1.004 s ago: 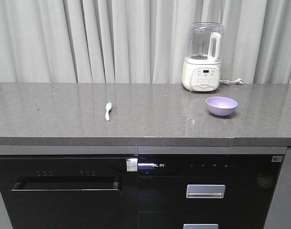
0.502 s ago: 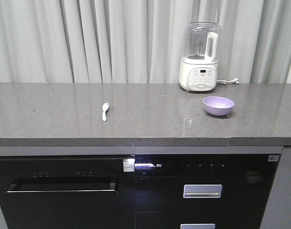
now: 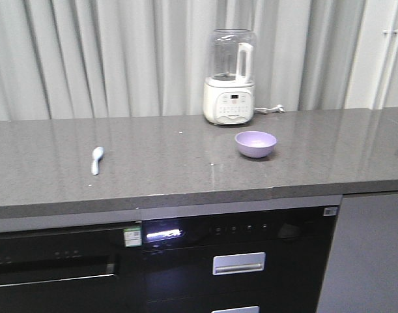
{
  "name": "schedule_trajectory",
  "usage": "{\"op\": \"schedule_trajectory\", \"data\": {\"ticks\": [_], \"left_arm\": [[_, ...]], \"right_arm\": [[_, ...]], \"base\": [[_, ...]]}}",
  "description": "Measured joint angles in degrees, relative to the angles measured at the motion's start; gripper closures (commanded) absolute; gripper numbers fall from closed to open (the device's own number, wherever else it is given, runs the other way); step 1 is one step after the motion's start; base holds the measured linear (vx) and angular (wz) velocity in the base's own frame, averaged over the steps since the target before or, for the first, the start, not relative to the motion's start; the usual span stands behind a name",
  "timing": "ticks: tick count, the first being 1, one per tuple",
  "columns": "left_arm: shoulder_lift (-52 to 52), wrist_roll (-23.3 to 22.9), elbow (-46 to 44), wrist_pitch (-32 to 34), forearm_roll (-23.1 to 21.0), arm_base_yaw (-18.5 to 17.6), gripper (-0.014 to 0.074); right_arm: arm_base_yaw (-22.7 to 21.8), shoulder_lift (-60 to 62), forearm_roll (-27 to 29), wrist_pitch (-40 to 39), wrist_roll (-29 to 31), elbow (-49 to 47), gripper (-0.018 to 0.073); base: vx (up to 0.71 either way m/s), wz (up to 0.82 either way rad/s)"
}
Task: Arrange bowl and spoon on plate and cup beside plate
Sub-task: 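Drive the base toward the white spoon and lilac bowl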
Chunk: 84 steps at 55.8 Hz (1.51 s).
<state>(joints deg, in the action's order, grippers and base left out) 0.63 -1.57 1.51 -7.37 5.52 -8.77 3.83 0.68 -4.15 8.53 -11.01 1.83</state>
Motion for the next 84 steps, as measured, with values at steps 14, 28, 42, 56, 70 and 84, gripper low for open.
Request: {"op": "schedule_trajectory", "data": {"ticks": [14, 28, 42, 56, 70, 84], "left_arm": [[0.0, 0.0, 0.0, 0.0, 0.0, 0.0, 0.0600], [0.0, 0.0, 0.0, 0.0, 0.0, 0.0, 0.0600], [0.0, 0.0, 0.0, 0.0, 0.0, 0.0, 0.0600], [0.0, 0.0, 0.0, 0.0, 0.0, 0.0, 0.0600], [0.0, 0.0, 0.0, 0.0, 0.0, 0.0, 0.0600], [0.0, 0.0, 0.0, 0.0, 0.0, 0.0, 0.0600]], "right_arm": [[0.0, 0.0, 0.0, 0.1, 0.0, 0.0, 0.0568], [0.0, 0.0, 0.0, 0.1, 0.0, 0.0, 0.0568], [0.0, 0.0, 0.0, 0.1, 0.0, 0.0, 0.0568], [0.0, 0.0, 0.0, 0.1, 0.0, 0.0, 0.0568], [0.0, 0.0, 0.0, 0.1, 0.0, 0.0, 0.0568], [0.0, 0.0, 0.0, 0.1, 0.0, 0.0, 0.0568]], "base": [[0.13, -0.30], [0.18, -0.23], [0.27, -0.06], [0.38, 0.17], [0.41, 0.37], [0.35, 0.34]]}}
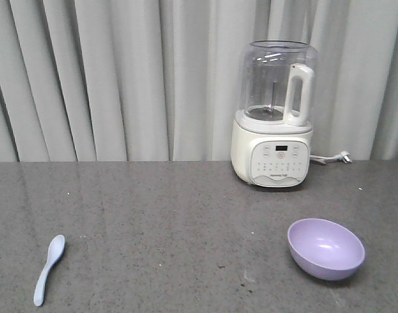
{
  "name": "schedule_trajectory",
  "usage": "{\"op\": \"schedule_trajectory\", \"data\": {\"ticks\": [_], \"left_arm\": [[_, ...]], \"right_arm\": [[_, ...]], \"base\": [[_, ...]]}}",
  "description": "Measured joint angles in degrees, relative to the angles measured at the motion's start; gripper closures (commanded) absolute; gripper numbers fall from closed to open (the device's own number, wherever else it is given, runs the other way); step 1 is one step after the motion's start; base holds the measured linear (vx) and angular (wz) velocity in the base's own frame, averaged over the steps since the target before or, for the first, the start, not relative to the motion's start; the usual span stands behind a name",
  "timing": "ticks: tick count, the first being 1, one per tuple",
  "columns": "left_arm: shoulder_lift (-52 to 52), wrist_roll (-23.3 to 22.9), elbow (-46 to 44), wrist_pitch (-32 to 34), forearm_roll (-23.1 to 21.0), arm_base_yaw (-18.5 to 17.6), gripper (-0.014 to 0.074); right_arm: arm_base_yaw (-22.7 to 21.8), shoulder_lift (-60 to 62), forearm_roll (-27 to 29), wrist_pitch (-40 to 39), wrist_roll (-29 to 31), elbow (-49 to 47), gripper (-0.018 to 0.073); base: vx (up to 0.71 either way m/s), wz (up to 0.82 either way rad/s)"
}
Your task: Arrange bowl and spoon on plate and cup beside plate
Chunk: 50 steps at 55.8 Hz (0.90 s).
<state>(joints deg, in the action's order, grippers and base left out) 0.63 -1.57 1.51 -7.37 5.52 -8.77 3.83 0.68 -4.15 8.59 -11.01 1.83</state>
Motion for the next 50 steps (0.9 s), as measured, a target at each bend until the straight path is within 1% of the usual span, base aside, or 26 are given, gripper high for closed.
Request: {"op": "schedule_trajectory", "data": {"ticks": [25, 50], "left_arm": [[0.0, 0.0, 0.0, 0.0, 0.0, 0.0, 0.0600], [0.0, 0.0, 0.0, 0.0, 0.0, 0.0, 0.0600]], "right_arm": [[0.0, 0.0, 0.0, 0.0, 0.0, 0.0, 0.0568], [0.0, 0.0, 0.0, 0.0, 0.0, 0.0, 0.0568]], "base": [[0.23, 0.05], [0.04, 0.00]]}}
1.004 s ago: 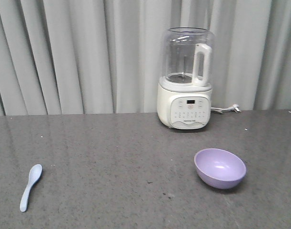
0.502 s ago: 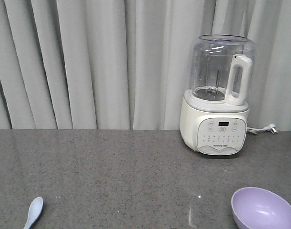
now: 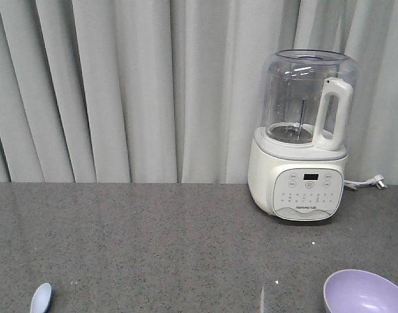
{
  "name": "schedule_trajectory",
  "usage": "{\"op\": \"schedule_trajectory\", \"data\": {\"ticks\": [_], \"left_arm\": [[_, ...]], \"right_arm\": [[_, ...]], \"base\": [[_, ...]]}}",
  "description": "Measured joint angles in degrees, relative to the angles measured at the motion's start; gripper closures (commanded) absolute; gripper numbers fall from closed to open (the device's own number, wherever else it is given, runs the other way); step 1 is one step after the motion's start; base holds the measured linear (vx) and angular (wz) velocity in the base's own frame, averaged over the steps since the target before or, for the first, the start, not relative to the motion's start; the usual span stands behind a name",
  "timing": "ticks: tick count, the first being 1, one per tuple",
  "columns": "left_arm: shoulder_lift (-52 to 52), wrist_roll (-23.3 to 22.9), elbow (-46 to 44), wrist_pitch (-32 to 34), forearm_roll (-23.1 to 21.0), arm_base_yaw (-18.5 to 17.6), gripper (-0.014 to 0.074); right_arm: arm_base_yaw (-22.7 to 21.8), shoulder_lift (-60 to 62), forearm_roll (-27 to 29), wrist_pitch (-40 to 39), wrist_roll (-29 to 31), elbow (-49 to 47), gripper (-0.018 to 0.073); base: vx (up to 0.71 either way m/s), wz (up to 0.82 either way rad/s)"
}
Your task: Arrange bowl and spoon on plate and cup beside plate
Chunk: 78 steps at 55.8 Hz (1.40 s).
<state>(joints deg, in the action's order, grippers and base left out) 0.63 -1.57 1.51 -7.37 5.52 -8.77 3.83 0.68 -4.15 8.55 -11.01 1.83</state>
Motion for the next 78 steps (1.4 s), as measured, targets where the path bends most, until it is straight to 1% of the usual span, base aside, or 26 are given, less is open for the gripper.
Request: {"op": "schedule_trajectory", "data": {"ticks": [13, 19, 28, 35, 39, 42, 44, 46, 49, 53, 56, 59, 64, 67, 71, 78], "left_arm": [[0.0, 0.0, 0.0, 0.0, 0.0, 0.0, 0.0600], [0.0, 0.0, 0.0, 0.4, 0.0, 0.0, 0.0600], [0.0, 0.0, 0.0, 2.5, 0.0, 0.0, 0.0600], [0.0, -0.1, 0.0, 6.4, 0.0, 0.0, 0.0600], [0.0, -2.5, -0.1, 10.6, -0.8, 0.0, 0.0600], [0.0, -6.1, -1.0, 13.5, -2.2, 0.0, 0.0600], [0.0, -8.5, -2.3, 14.1, -2.7, 0.0, 0.0600], [0.0, -9.9, -3.8, 14.0, -2.8, 0.0, 0.0600], [0.0, -10.3, -7.3, 12.8, -2.3, 0.0, 0.0600], [-0.4, -9.3, -12.8, 11.4, -1.5, 0.0, 0.0600], [-3.1, -7.8, -18.3, 10.8, -1.2, 0.0, 0.0600], [-7.1, -6.2, -24.1, 10.4, -1.0, 0.0, 0.0600], [-17.0, -4.4, -32.5, 9.1, -1.0, 0.0, 0.0600], [-23.5, -3.8, -37.0, 7.9, -1.0, 0.0, 0.0600], [-30.9, -3.6, -40.7, 6.9, -1.0, 0.0, 0.0600], [-40.3, -3.5, -42.4, 5.6, -1.0, 0.0, 0.0600]], "right_arm": [[0.0, 0.0, 0.0, 0.0, 0.0, 0.0, 0.0568], [0.0, 0.0, 0.0, -1.2, 0.0, 0.0, 0.0568], [0.0, 0.0, 0.0, -6.2, 0.0, 0.0, 0.0568], [0.0, 0.0, 0.0, -13.5, 0.0, 0.0, 0.0568], [0.0, 0.0, 0.0, -16.4, 0.0, 0.0, 0.0568], [0.0, 0.0, 0.0, -15.9, 0.0, -1.0, 0.0568], [0.0, 0.0, 0.0, -14.4, 0.0, -2.5, 0.0568], [0.0, 0.0, 0.0, -12.4, 0.0, -4.4, 0.0568], [0.0, 0.0, 0.0, -9.0, 0.0, -8.7, 0.0568], [0.0, -1.7, -0.2, -6.1, 0.5, -15.4, 0.0568], [0.0, -4.9, -0.7, -4.5, 1.4, -20.8, 0.0568], [0.0, -10.5, -1.8, -3.5, 2.9, -26.8, 0.0568], [0.0, -20.3, -2.6, -2.8, 4.8, -35.5, 0.0568], [0.0, -25.8, -2.8, -2.8, 5.7, -39.1, 0.0568], [0.0, -33.8, -2.8, -2.5, 6.4, -42.9, 0.0568], [0.0, -42.2, -2.8, -2.0, 6.5, -45.0, 0.0568]], "base": [[0.00, 0.00], [0.00, 0.00], [0.00, 0.00], [0.00, 0.00], [0.00, 0.00], [0.00, 0.00], [0.00, 0.00], [0.00, 0.00], [0.00, 0.00], [0.00, 0.00], [0.00, 0.00], [0.00, 0.00], [0.00, 0.00], [0.00, 0.00], [0.00, 0.00], [0.00, 0.00]]}}
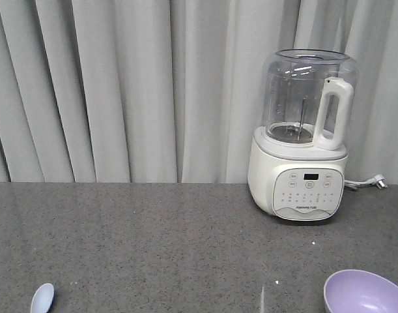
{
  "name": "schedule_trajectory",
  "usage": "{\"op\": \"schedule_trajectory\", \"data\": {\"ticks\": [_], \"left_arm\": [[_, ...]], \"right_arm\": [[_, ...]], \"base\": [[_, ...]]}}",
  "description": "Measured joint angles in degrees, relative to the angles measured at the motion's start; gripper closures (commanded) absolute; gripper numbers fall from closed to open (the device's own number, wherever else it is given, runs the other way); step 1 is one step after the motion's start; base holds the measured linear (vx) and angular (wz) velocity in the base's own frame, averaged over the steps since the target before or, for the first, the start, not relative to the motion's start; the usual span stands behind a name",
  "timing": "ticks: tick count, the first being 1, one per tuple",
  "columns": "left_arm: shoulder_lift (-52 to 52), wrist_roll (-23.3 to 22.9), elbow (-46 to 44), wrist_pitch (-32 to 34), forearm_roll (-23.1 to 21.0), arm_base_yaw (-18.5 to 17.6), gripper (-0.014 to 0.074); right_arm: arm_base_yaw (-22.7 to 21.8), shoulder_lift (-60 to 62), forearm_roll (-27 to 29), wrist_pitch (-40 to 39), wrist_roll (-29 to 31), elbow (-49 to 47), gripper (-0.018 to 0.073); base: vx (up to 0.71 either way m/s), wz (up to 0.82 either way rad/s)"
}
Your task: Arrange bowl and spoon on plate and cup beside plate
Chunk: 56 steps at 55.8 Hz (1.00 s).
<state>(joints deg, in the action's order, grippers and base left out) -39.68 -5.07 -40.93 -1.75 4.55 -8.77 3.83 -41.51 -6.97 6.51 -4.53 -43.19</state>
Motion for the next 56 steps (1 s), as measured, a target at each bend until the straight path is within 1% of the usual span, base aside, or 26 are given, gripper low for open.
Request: {"op": "schedule_trajectory", "data": {"ticks": [5, 12, 15, 20, 25, 35, 40, 43, 47, 56], "left_arm": [[-4.2, 0.0, 0.0, -1.1, 0.0, 0.0, 0.0596], [-5.5, 0.0, 0.0, -1.1, 0.0, 0.0, 0.0570], [-5.6, 0.0, -0.1, -1.1, 0.0, 0.0, 0.0545], [-5.6, 0.0, -0.1, -1.1, 0.0, 0.0, 0.0486], [-5.6, 0.1, -0.1, -1.1, 0.0, 0.0, 0.0384], [-5.6, 0.1, -0.1, -1.1, 0.0, 0.0, 0.0174], [-5.6, 0.1, -0.1, -1.1, 0.0, 0.0, 0.0113], [-5.6, 0.1, -0.1, -1.1, 0.0, 0.0, 0.0097], [-5.6, 0.1, -0.1, -1.1, 0.0, 0.0, 0.0097], [-5.6, 0.1, -0.1, -1.1, 0.0, 0.0, 0.0097]], "right_arm": [[0.0, -3.9, 0.0, 1.2, -0.2, 0.0, 0.0567], [0.0, -6.1, 0.0, 1.6, -0.2, -0.1, 0.0554], [0.0, -6.3, 0.0, 1.8, -0.2, -0.1, 0.0538], [0.0, -6.5, 0.0, 2.0, -0.2, -0.1, 0.0487], [0.0, -6.5, 0.0, 2.2, -0.2, -0.1, 0.0395], [0.0, -6.5, 0.0, 2.2, -0.2, -0.1, 0.0114], [0.0, -6.5, 0.0, 2.2, -0.2, -0.1, 0.0007], [0.0, -6.5, 0.0, 2.2, -0.2, -0.1, -0.0036], [0.0, -6.5, 0.0, 2.2, -0.2, -0.1, -0.0056], [0.0, -6.5, 0.0, 2.2, -0.2, -0.1, -0.0034]], "base": [[0.00, 0.00], [0.00, 0.00], [0.00, 0.00], [0.00, 0.00], [0.00, 0.00], [0.00, 0.00], [0.00, 0.00], [0.00, 0.00], [0.00, 0.00], [0.00, 0.00]]}}
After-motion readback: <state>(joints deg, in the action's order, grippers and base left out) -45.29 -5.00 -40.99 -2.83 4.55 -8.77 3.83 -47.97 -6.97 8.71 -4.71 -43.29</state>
